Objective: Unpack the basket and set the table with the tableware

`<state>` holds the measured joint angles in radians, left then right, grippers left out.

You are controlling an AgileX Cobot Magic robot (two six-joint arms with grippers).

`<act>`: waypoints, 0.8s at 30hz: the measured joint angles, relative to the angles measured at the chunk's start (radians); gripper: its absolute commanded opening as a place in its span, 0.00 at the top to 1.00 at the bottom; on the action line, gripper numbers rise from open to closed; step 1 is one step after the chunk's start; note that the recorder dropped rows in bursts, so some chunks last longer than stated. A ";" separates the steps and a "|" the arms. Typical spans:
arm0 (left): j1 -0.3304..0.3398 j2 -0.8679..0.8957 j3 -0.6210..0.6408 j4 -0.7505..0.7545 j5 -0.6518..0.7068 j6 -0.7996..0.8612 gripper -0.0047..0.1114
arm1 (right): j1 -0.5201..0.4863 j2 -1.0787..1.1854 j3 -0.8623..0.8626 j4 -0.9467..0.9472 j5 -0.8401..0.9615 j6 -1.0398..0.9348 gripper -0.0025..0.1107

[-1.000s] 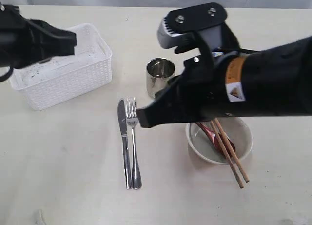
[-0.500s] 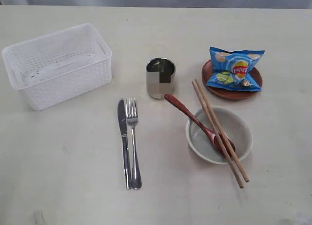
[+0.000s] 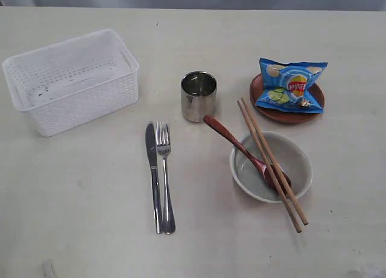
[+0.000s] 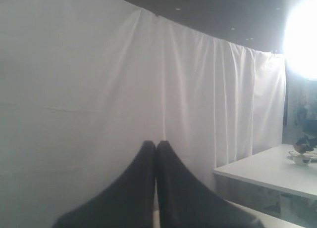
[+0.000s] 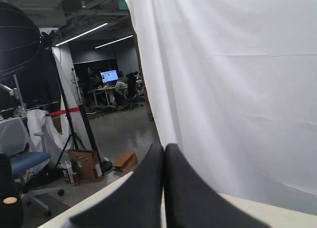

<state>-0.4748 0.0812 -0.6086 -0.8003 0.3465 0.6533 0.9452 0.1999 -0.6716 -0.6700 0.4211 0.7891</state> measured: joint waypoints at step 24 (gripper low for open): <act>0.000 0.000 0.000 0.041 0.004 0.087 0.96 | 0.000 -0.004 0.000 0.000 0.000 0.000 0.97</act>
<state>-0.4748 0.0812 -0.6086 -0.7593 0.3510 0.7408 0.9452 0.1957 -0.6716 -0.6700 0.4211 0.7891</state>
